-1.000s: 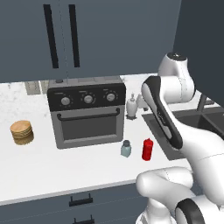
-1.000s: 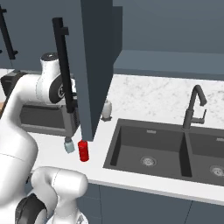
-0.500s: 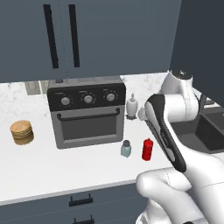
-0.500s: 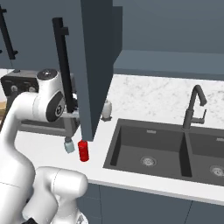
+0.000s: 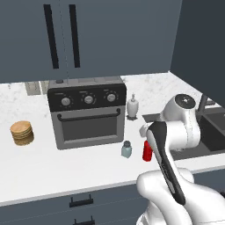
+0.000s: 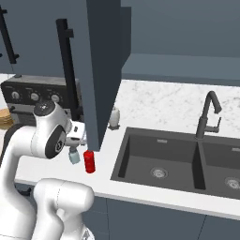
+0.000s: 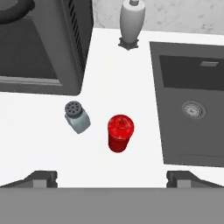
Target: Put the shaker and condiment bottle from the counter next to their counterparts in the cabinet.
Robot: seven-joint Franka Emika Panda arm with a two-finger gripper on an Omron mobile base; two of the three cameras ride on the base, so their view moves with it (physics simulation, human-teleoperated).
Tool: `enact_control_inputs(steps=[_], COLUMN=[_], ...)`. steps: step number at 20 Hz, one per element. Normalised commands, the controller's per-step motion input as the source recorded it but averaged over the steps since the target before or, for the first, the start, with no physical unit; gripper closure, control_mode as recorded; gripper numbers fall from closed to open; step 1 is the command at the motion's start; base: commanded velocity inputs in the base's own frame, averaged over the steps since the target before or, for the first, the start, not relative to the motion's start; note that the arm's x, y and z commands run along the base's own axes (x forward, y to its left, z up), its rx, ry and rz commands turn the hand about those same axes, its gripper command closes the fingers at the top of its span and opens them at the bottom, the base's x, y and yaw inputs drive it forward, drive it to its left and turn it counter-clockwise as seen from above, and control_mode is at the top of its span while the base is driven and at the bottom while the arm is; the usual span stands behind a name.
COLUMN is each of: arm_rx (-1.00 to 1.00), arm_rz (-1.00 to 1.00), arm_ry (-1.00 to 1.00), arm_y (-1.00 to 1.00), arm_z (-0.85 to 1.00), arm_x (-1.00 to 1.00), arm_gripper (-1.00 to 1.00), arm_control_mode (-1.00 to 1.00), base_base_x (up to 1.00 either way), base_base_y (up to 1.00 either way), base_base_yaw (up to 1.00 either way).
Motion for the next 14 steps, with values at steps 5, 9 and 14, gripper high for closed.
enact_control_inputs(steps=[5, 9, 14], arm_rx=[0.01, 0.04, 0.04], arm_rz=[-0.08, -0.08, -0.07], arm_ry=[-0.03, 0.00, 0.00], arm_y=[-0.02, -0.08, -0.13], arm_z=[-0.45, -0.39, -0.41], arm_x=[-0.13, -0.03, 0.00], arm_gripper=[-1.00, -1.00, -1.00], arm_control_mode=[-1.00, -1.00, -1.00], base_base_x=[0.00, 0.00, 0.00], base_base_y=[0.00, 0.00, 0.00], base_base_yaw=[0.00, 0.00, 0.00])
